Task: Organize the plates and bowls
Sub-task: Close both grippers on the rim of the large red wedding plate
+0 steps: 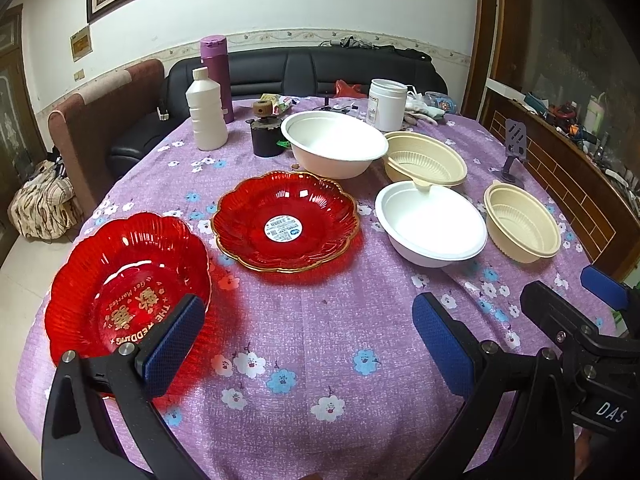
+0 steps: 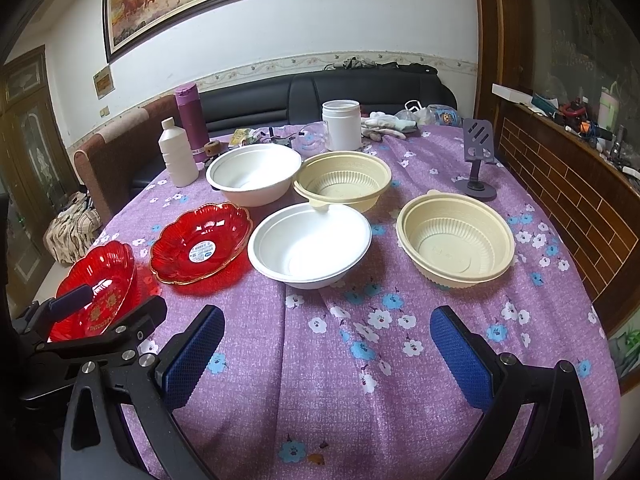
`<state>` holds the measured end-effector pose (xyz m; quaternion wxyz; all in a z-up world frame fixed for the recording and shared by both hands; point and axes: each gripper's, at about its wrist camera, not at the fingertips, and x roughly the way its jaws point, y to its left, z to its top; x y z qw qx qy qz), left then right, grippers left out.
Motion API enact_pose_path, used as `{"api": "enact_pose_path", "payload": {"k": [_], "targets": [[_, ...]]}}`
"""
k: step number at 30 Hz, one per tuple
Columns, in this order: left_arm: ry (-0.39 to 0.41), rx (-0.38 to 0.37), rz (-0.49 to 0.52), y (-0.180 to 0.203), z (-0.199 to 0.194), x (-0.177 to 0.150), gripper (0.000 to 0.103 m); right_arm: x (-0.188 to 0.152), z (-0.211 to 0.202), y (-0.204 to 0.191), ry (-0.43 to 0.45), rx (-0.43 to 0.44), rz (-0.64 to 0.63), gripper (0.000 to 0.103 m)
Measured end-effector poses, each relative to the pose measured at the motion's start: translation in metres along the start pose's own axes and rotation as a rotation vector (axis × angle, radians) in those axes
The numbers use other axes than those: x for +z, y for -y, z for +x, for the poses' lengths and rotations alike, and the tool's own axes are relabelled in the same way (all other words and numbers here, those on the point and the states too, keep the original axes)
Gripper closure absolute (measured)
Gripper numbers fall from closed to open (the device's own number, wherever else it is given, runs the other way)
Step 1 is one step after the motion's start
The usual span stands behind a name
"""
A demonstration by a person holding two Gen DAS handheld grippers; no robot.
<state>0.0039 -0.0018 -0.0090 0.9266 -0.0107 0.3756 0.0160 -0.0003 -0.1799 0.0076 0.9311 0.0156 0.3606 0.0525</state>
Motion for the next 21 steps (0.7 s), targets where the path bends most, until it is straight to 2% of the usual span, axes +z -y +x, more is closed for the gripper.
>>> {"api": "enact_pose_path", "payload": {"k": [12, 15, 18, 21], "targets": [[-0.006, 0.000, -0.006, -0.004, 0.000, -0.002, 0.000, -0.001, -0.001, -0.004, 0.005, 0.019, -0.009, 0.000], [-0.007, -0.021, -0.020, -0.014, -0.006, -0.003, 0.000, 0.001, -0.002, -0.008, 0.009, 0.035, -0.010, 0.000], [0.012, -0.039, -0.071, -0.040, -0.019, -0.003, 0.000, 0.004, -0.002, -0.016, 0.009, 0.090, -0.007, 0.000], [0.052, 0.007, -0.128, -0.074, -0.033, -0.005, 0.000, 0.009, 0.002, -0.030, -0.022, 0.200, 0.002, 0.000]]}}
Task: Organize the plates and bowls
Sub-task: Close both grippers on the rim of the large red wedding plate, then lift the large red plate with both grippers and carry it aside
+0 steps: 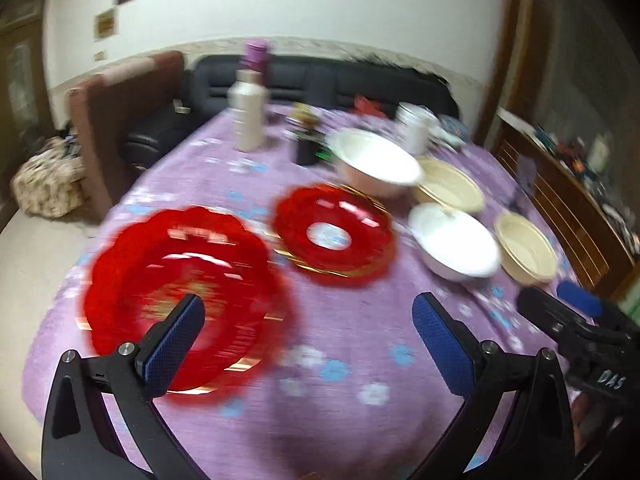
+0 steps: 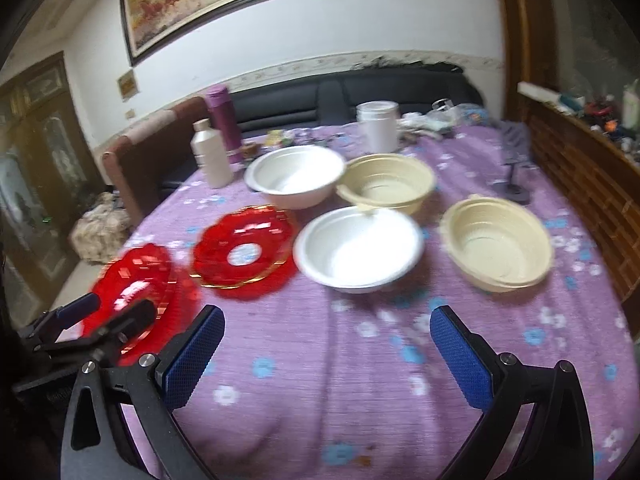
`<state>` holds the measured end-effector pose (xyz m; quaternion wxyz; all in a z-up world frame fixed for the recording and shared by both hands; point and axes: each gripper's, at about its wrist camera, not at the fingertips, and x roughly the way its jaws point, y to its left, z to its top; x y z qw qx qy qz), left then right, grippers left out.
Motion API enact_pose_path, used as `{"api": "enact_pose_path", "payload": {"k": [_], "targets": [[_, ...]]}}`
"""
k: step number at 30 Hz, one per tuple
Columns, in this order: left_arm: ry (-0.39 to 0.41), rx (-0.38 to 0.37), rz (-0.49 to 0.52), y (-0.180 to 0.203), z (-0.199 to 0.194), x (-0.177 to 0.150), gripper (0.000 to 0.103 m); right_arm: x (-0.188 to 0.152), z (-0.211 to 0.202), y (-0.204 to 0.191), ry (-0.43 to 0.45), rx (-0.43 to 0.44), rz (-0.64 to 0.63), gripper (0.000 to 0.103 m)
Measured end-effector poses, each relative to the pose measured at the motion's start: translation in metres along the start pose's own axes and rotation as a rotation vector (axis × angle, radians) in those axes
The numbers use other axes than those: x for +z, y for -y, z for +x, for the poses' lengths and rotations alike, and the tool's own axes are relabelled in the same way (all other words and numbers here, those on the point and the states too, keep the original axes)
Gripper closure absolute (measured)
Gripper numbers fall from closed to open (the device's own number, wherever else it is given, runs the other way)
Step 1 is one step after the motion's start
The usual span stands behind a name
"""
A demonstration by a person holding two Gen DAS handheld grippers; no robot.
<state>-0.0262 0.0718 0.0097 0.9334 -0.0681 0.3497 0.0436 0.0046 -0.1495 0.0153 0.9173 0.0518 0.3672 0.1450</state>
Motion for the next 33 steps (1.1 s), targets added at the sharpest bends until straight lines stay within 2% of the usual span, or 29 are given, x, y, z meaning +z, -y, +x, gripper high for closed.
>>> {"api": "enact_pose_path", "payload": {"k": [3, 8, 12, 13, 14, 16, 17, 18, 20, 21, 24, 30, 33], "targets": [[0.019, 0.101, -0.069, -0.051, -0.005, 0.000, 0.000, 0.006, 0.014, -0.019, -0.034, 0.121, 0.012, 0.000], [-0.044, 0.220, -0.200, -0.120, 0.007, -0.006, 0.000, 0.013, 0.052, -0.054, -0.141, 0.330, 0.069, 0.001], [-0.080, 0.240, -0.283, -0.152, 0.021, -0.012, 0.000, 0.015, 0.092, -0.089, -0.233, 0.416, 0.089, 0.013], [-0.092, 0.239, -0.284, -0.153, 0.025, -0.012, 0.000, 0.015, 0.102, -0.095, -0.259, 0.429, 0.098, 0.019], [-0.103, 0.237, -0.283, -0.155, 0.030, -0.013, 0.001, 0.015, 0.111, -0.098, -0.284, 0.435, 0.105, 0.028], [-0.130, 0.231, -0.281, -0.153, 0.041, -0.014, 0.009, 0.014, 0.129, -0.108, -0.323, 0.417, 0.105, 0.040], [-0.136, 0.228, -0.279, -0.153, 0.048, -0.012, 0.015, 0.014, 0.135, -0.111, -0.332, 0.404, 0.102, 0.045], [-0.152, 0.243, -0.266, -0.151, 0.056, -0.013, 0.026, 0.012, 0.143, -0.113, -0.347, 0.394, 0.106, 0.048], [-0.185, 0.236, -0.269, -0.151, 0.065, -0.013, 0.043, 0.010, 0.155, -0.116, -0.372, 0.381, 0.118, 0.062], [-0.194, 0.242, -0.276, -0.152, 0.068, -0.014, 0.047, 0.010, 0.160, -0.118, -0.379, 0.375, 0.118, 0.064], [-0.195, 0.261, -0.277, -0.154, 0.072, -0.015, 0.058, 0.006, 0.176, -0.126, -0.412, 0.347, 0.088, 0.071], [-0.205, 0.318, -0.255, -0.155, 0.078, -0.018, 0.071, -0.002, 0.194, -0.131, -0.453, 0.291, 0.066, 0.094], [-0.205, 0.333, -0.262, -0.157, 0.078, -0.018, 0.077, -0.003, 0.195, -0.133, -0.450, 0.281, 0.052, 0.095]]}}
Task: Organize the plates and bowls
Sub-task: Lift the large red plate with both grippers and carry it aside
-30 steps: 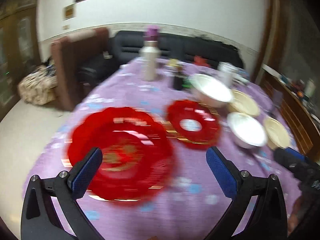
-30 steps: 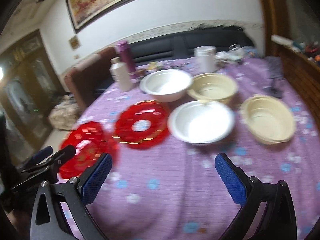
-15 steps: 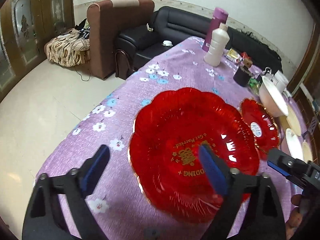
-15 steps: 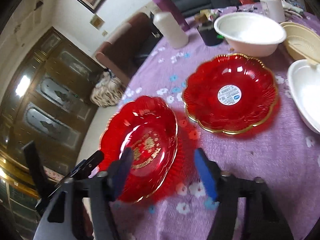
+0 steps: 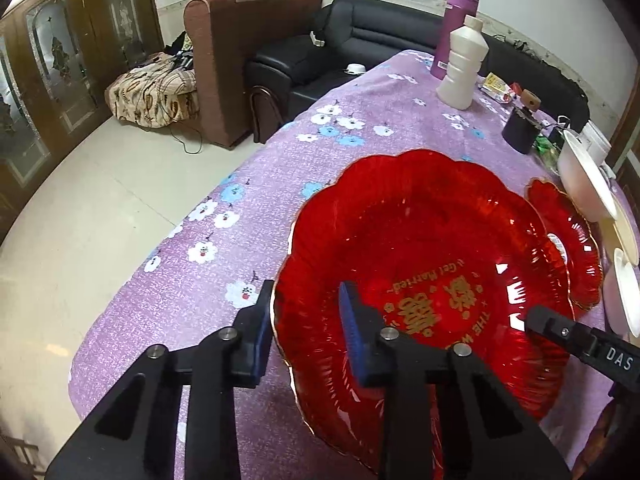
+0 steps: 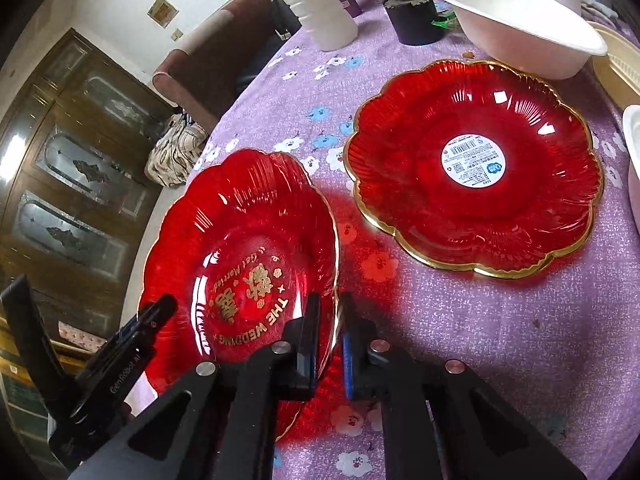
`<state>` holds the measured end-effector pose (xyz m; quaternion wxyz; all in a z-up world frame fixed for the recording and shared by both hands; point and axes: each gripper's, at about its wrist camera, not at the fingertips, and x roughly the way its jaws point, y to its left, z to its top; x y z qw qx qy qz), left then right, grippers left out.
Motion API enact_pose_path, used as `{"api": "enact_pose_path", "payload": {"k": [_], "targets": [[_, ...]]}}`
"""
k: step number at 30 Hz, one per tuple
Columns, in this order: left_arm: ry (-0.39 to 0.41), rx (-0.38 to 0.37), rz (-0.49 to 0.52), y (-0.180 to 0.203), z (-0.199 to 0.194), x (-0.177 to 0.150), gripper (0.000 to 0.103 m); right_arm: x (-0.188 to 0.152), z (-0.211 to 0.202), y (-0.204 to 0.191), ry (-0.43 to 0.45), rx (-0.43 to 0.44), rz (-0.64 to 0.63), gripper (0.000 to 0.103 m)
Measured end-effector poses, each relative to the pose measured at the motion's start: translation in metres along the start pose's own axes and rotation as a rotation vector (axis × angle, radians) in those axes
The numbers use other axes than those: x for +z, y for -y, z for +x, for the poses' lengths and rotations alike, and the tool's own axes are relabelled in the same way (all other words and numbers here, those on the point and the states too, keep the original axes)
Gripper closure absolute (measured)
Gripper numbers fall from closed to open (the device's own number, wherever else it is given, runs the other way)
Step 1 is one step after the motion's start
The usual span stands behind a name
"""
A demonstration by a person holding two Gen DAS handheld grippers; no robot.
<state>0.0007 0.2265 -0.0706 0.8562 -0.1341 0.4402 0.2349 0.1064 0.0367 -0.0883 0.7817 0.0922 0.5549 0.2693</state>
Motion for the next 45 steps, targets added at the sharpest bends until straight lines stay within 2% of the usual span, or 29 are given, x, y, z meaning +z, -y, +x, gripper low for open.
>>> {"api": "enact_pose_path", "payload": {"k": [6, 24, 45], "targets": [[-0.015, -0.003, -0.031, -0.008, -0.001, 0.001, 0.087, -0.003, -0.007, -0.006, 0.033, -0.020, -0.031, 0.095], [0.128, -0.009, -0.011, -0.001, -0.067, 0.007, 0.087, -0.013, -0.069, -0.017, 0.157, 0.026, -0.070, 0.095], [0.126, 0.005, 0.003, 0.002, -0.069, 0.005, 0.087, -0.015, -0.068, -0.017, 0.148, 0.026, -0.066, 0.095]]}}
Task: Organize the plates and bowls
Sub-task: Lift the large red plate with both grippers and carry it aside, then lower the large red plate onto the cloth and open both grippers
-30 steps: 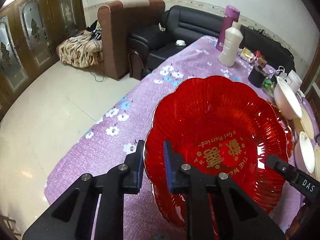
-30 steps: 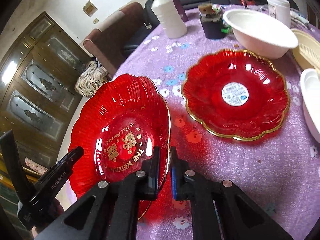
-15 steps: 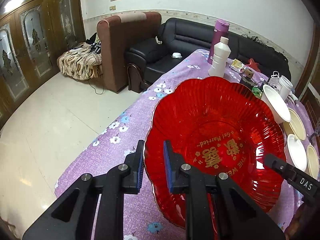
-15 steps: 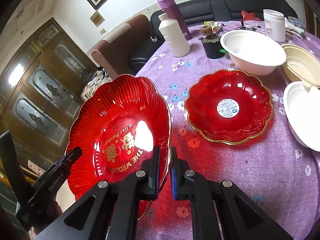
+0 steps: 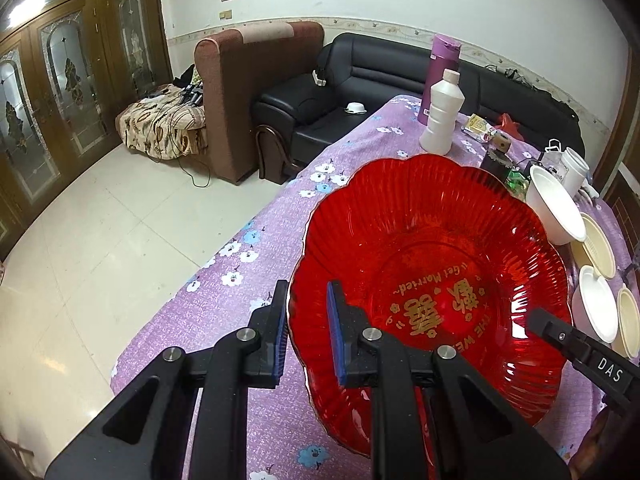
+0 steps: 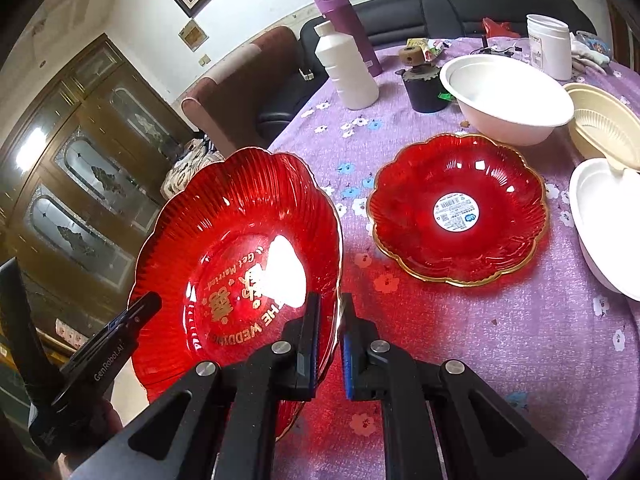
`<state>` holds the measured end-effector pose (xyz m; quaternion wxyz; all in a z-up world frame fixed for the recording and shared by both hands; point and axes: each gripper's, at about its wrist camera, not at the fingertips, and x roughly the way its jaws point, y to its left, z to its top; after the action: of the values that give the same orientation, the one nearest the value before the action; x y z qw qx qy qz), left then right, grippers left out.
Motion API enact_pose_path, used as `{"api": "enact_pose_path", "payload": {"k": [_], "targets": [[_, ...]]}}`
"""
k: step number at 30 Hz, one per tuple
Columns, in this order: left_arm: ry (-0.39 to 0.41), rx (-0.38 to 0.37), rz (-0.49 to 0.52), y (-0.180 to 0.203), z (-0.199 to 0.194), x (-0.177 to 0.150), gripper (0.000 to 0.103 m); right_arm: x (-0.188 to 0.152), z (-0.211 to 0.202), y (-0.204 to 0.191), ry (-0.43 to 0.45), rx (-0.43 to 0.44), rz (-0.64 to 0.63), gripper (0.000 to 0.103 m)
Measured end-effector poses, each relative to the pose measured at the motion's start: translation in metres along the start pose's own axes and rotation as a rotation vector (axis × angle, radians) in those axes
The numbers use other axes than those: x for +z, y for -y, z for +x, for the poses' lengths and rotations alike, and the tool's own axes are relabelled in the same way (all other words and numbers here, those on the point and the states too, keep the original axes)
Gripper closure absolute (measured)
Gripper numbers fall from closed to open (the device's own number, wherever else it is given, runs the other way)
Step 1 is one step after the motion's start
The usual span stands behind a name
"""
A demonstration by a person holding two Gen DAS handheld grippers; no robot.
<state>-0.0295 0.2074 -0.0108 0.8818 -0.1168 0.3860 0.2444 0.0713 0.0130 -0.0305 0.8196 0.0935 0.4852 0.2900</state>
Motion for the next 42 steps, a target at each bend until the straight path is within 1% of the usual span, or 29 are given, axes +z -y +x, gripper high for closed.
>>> {"api": "enact_pose_path", "payload": {"k": [18, 25, 28, 29, 30, 31, 33, 34, 35, 36, 37, 38, 39, 40, 41, 42], "targets": [[-0.043, 0.011, 0.000, 0.001, 0.019, -0.007, 0.087, -0.004, 0.016, 0.008, -0.035, -0.008, 0.012, 0.095], [-0.104, 0.032, 0.005, -0.001, 0.042, -0.019, 0.087, -0.008, 0.032, 0.011, -0.072, -0.017, 0.016, 0.094], [-0.136, 0.038, 0.013, -0.001, 0.051, -0.024, 0.086, -0.011, 0.040, 0.011, -0.104, -0.012, 0.009, 0.089], [-0.142, 0.044, 0.014, -0.001, 0.052, -0.026, 0.086, -0.012, 0.042, 0.010, -0.116, -0.007, 0.005, 0.085], [-0.141, 0.045, 0.016, -0.002, 0.053, -0.026, 0.084, -0.013, 0.043, 0.010, -0.122, 0.001, 0.002, 0.085], [-0.147, 0.040, 0.019, -0.003, 0.054, -0.026, 0.084, -0.014, 0.042, 0.011, -0.124, 0.008, 0.003, 0.083], [-0.155, 0.013, 0.012, -0.006, 0.053, -0.024, 0.082, -0.014, 0.037, 0.014, -0.119, 0.030, 0.010, 0.076], [-0.153, 0.001, 0.002, -0.008, 0.050, -0.021, 0.079, -0.013, 0.031, 0.017, -0.104, 0.037, 0.015, 0.071], [-0.142, -0.014, -0.010, -0.010, 0.045, -0.016, 0.071, -0.012, 0.022, 0.022, -0.083, 0.039, 0.022, 0.068], [-0.126, -0.032, -0.025, -0.012, 0.039, -0.010, 0.056, -0.011, 0.015, 0.027, -0.064, 0.035, 0.033, 0.067], [-0.111, -0.055, -0.047, -0.012, 0.033, -0.002, 0.047, -0.009, 0.008, 0.034, -0.044, 0.033, 0.048, 0.065], [-0.096, -0.084, -0.067, -0.011, 0.026, 0.004, 0.035, -0.007, -0.002, 0.044, -0.015, 0.030, 0.075, 0.059], [-0.063, -0.137, -0.087, -0.007, 0.017, 0.013, 0.033, -0.005, -0.007, 0.050, 0.004, 0.022, 0.093, 0.055], [-0.035, -0.168, -0.082, 0.000, 0.010, 0.020, 0.032, -0.002, -0.015, 0.062, 0.032, 0.007, 0.123, 0.046], [-0.015, -0.186, -0.056, 0.012, 0.004, 0.028, 0.027, 0.000, -0.019, 0.070, 0.044, -0.005, 0.144, 0.044], [-0.010, -0.201, -0.030, 0.023, 0.000, 0.035, 0.021, 0.003, -0.023, 0.082, 0.052, -0.008, 0.181, 0.044]]}}
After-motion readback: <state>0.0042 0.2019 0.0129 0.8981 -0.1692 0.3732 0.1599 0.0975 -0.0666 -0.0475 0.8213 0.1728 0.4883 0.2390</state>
